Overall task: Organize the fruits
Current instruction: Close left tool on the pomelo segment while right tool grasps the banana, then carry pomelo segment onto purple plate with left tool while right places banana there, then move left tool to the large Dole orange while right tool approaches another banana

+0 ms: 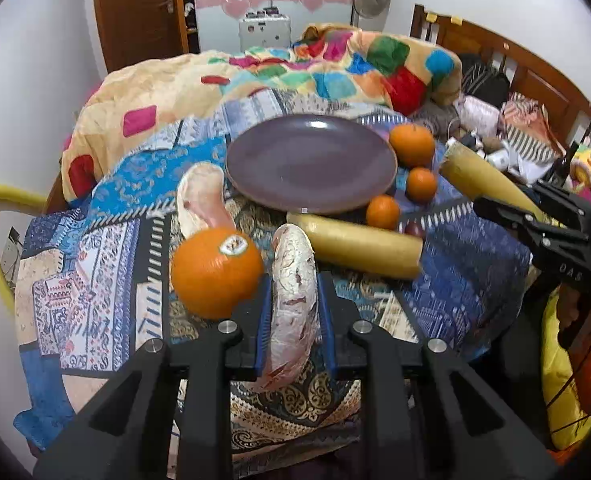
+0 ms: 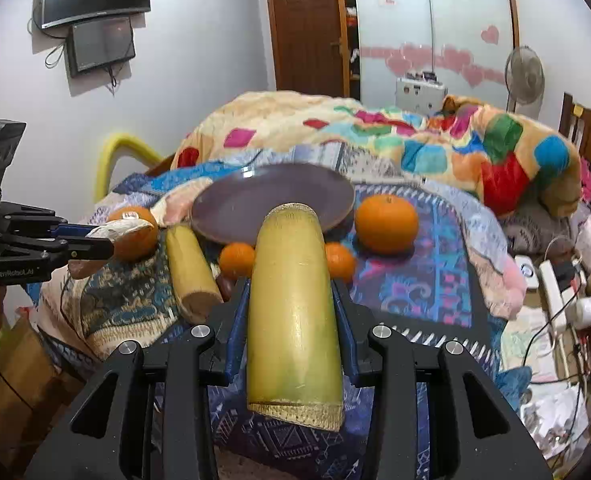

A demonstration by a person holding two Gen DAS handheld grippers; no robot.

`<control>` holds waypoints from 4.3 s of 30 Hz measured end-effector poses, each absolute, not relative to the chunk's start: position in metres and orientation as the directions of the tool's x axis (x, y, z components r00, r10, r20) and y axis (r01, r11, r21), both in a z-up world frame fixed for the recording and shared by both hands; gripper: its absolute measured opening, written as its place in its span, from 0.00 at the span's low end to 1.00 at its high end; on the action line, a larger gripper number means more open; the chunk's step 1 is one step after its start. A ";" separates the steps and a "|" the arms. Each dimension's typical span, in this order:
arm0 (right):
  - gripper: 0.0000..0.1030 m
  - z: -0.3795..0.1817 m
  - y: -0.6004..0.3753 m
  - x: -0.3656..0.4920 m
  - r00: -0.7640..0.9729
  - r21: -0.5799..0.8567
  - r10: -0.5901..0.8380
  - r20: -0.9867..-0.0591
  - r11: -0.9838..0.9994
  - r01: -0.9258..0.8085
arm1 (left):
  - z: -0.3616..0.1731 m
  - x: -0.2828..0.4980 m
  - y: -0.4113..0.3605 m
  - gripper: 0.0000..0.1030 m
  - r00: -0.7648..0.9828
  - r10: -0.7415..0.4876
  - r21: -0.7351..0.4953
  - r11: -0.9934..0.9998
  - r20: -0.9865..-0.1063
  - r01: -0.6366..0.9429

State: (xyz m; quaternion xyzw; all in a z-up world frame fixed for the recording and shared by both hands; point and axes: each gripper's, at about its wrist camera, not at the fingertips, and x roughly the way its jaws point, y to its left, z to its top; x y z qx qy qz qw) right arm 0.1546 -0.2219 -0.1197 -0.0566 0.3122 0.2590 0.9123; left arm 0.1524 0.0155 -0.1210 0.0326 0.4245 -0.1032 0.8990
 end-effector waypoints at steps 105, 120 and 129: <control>0.45 -0.121 -0.163 0.188 0.617 0.056 0.492 -0.614 0.807 -0.588 | -0.158 0.191 0.051 0.78 0.629 -0.040 -0.021 0.999 -0.777 0.037; 0.45 -0.134 -0.152 0.186 0.592 0.035 0.501 -0.631 0.781 -0.623 | -0.176 0.202 0.062 0.66 0.620 -0.107 -0.115 0.993 -0.777 0.028; 0.45 -0.138 -0.127 0.178 0.545 0.003 0.514 -0.662 0.729 -0.684 | -0.171 0.173 0.077 0.66 0.614 -0.111 -0.114 0.993 -0.782 0.033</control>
